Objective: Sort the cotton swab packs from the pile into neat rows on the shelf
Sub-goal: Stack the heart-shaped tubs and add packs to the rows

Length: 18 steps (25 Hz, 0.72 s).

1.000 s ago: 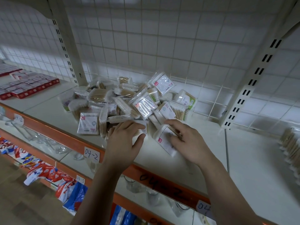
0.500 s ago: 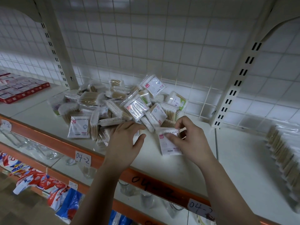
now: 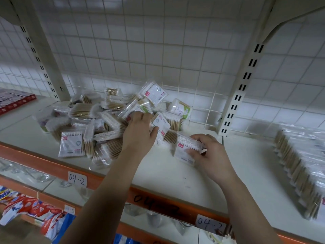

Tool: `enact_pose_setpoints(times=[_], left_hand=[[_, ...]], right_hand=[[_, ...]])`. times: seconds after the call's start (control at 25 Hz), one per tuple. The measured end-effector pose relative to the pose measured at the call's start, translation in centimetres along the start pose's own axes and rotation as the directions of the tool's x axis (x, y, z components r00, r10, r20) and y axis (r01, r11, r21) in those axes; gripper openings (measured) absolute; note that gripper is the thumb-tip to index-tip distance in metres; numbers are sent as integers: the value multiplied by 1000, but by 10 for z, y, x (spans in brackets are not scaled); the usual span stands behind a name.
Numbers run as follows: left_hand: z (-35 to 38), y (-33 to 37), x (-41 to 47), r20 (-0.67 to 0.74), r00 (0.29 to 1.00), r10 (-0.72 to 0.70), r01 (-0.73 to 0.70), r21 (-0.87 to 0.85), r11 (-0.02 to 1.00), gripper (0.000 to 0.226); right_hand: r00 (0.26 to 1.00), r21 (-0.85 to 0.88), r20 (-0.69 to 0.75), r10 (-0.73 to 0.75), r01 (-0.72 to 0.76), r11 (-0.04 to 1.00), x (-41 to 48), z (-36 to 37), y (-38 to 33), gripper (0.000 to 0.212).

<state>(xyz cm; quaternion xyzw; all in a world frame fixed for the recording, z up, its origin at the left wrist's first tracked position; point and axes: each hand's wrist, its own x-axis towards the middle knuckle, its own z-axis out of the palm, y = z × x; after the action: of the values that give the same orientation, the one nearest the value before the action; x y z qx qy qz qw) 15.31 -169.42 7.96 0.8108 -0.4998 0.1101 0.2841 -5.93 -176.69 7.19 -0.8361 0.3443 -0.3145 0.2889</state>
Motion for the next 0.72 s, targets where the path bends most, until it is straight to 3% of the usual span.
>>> enact_pose_setpoints(times=[0.24,0.44,0.72], left_hand=[[6,3,11,50,998,-39,33,107,994,57],[8,5,16,41,998,-43,50,-174,983,48],[-3,27,14,-9,997,81,-80,-286,955,36]], right_hand=[[999,14,-49,11,-10,1000,-3,-5,3,28],[997,-9,-70,25,-25,1000,-5,-7,6,35],[989,9,-143,27,-26,1000,-11,-32,7,28]])
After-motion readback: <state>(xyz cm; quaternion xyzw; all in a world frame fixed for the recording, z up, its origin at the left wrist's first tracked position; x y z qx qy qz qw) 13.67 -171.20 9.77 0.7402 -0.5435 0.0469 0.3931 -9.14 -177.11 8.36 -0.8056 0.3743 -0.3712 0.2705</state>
